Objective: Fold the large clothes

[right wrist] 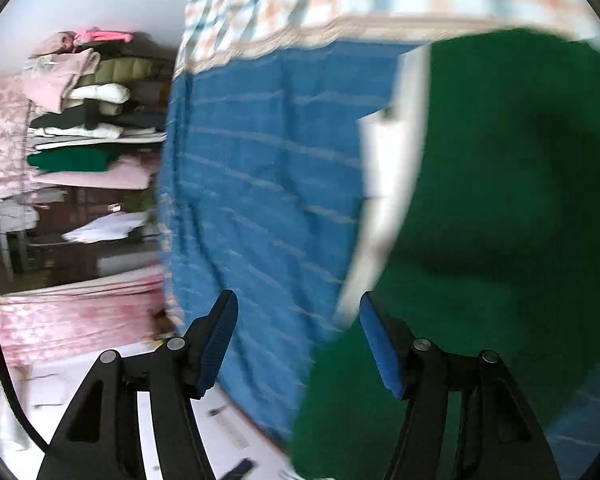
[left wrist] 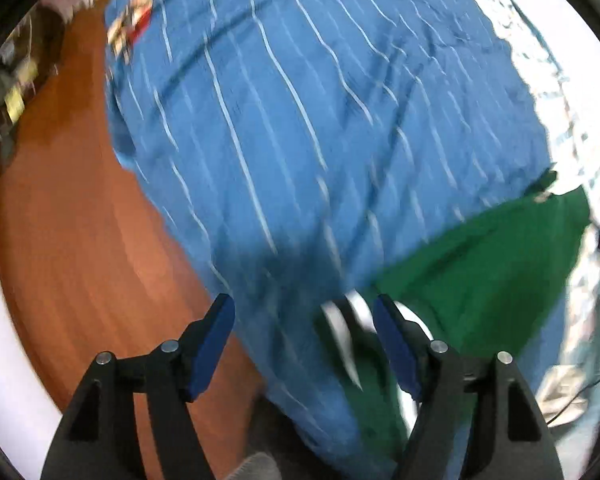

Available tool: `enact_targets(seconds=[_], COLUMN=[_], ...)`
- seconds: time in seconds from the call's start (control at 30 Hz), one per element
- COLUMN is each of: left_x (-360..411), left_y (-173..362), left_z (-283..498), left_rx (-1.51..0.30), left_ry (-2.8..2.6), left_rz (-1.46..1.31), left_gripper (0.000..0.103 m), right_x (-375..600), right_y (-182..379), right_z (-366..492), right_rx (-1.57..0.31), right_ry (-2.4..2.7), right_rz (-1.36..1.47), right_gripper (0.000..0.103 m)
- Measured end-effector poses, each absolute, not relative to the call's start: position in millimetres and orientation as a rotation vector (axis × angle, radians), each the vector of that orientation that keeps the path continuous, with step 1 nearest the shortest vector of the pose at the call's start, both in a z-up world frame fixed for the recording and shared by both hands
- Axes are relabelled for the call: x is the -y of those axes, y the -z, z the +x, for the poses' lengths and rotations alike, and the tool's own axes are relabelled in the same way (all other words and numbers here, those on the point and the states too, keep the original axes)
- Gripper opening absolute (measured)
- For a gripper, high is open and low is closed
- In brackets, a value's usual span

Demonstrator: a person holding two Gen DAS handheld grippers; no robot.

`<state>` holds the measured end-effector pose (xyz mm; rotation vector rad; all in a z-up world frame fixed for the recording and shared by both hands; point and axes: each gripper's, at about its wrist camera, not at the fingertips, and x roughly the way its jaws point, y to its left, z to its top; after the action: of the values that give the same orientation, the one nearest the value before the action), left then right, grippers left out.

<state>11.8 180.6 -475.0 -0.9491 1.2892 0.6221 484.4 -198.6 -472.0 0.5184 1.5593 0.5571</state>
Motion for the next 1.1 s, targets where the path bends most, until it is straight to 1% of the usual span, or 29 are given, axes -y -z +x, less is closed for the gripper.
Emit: enact_targets(seconds=[0.13,0.23,0.27,0.3,0.33,0.4,0.43,0.5,0.53,0.57,0.6,0.7,0.8,0.87,0.9,0.93,0.97,1.0,1.1], left_x=[-137,-112,-108,-106,-105,-106,-109,-119,-122,-123,-119,-112,-112,-114,-115,-116,-116,-116,-119], left_y=[504,528,529,527,523,504,493,493,499,505,507,509,514,519,520,521,522,522,521], left_z=[35,64,69,72,75,78,78,80,80,80,81,89,92,92,94,96,97,98,106], left_rx=[-1.302,-1.341,-1.327,-1.295,-1.280,-1.227,-1.192,-1.191,-1.204,-1.215,-1.223,-1.232,-1.222,-1.222,-1.220,-1.222,-1.228,-1.232,-1.246], left_ry=[-0.506,-0.561,-0.606,-0.626,-0.659,-0.727,-0.761,-0.756,-0.749,-0.748,-0.749,-0.760,-0.784,-0.793,-0.796,-0.797,-0.799,-0.800,-0.788], left_rz=[-1.135,-1.063,-1.024,-1.012,-0.994,-0.930,-0.886,-0.866,-0.865,-0.865,-0.857,-0.786,-0.792,-0.790,-0.787,-0.777,-0.763,-0.747,-0.701], left_gripper=[0.069,0.067,0.041,0.006,0.006,0.001,0.001,0.001,0.001,0.001,0.001,0.001,0.001,0.001,0.001,0.001,0.001,0.001,0.001], right_x=[284,341,357,369,376,376,374,379,378,379,381,385,393,395,390,385,381,383,399], right_y=[482,502,509,517,522,534,539,547,552,560,568,599,636,641,642,642,642,639,620], right_z=[465,449,445,445,444,445,445,453,459,466,476,509,543,555,560,562,562,561,547], right_rx=[-1.589,-1.621,-1.627,-1.627,-1.627,-1.625,-1.617,-1.590,-1.579,-1.566,-1.541,-1.496,-1.518,-1.497,-1.484,-1.484,-1.490,-1.480,-1.436], right_ry=[-0.396,-0.314,-0.294,-0.287,-0.289,-0.295,-0.308,-0.353,-0.371,-0.376,-0.374,-0.392,-0.443,-0.468,-0.508,-0.526,-0.529,-0.525,-0.480], right_rz=[0.444,0.490,0.508,0.524,0.535,0.543,0.548,0.556,0.543,0.526,0.513,0.520,0.689,0.783,0.813,0.806,0.794,0.806,0.854], right_gripper=[0.066,0.066,0.066,0.066,0.066,0.066,0.066,0.066,0.068,0.078,0.081,0.082,0.084,0.084,0.073,0.052,0.025,0.021,0.016])
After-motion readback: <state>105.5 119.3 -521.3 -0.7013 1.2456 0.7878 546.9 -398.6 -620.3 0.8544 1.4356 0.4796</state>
